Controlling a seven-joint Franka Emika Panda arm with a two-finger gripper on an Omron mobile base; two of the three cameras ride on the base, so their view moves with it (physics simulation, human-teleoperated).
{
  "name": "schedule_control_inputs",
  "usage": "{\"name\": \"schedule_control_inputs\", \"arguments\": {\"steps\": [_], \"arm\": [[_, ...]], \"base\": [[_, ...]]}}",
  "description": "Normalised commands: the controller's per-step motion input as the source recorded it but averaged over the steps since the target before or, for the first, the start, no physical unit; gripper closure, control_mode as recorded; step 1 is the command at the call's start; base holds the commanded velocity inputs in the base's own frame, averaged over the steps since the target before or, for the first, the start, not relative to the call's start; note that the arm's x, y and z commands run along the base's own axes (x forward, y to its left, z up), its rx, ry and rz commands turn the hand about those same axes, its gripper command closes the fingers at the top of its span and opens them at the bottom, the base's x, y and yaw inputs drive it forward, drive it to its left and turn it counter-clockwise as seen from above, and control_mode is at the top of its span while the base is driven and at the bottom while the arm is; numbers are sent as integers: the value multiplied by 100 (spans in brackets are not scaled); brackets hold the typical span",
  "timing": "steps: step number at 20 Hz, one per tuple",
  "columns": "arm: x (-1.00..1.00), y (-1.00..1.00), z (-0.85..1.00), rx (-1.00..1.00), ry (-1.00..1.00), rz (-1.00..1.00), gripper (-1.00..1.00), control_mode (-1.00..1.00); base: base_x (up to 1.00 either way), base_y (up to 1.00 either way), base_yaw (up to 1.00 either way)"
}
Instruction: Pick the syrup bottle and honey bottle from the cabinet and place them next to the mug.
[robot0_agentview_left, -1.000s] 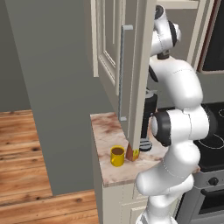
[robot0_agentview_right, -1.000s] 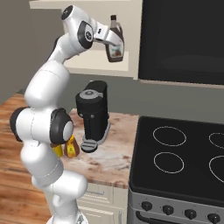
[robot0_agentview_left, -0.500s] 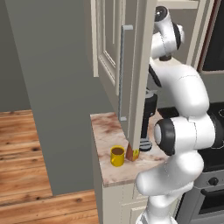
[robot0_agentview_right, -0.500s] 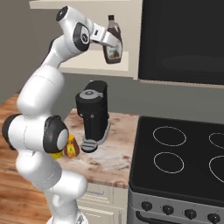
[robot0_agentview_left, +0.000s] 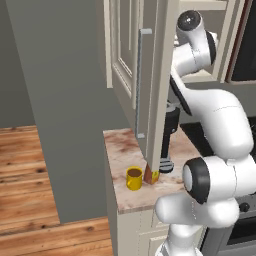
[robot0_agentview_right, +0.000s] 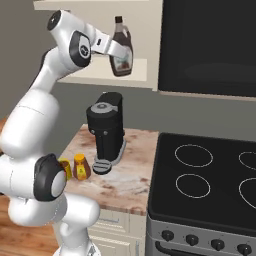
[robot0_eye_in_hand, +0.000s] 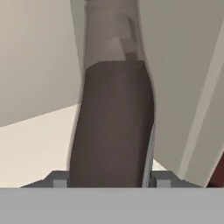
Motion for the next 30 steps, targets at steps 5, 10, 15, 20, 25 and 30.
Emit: {"name": "schedule_control_inputs", "arguments": {"steps": [5, 10, 15, 20, 25, 30], "arm": [[-81, 22, 5, 0, -11, 6, 100, -100], [-82, 19, 7, 0, -3, 18, 100, -100], [-64, 3, 9, 0, 0, 41, 100, -100], [-49, 0, 0, 0, 0, 57, 100, -100], [-74, 0, 0, 0, -4, 53, 100, -100], [-28, 0, -1, 0, 0, 65, 100, -100]], "base": [[0, 0, 0], [0, 0, 0], [0, 0, 0], [0, 0, 0], [0, 0, 0], [0, 0, 0]]}}
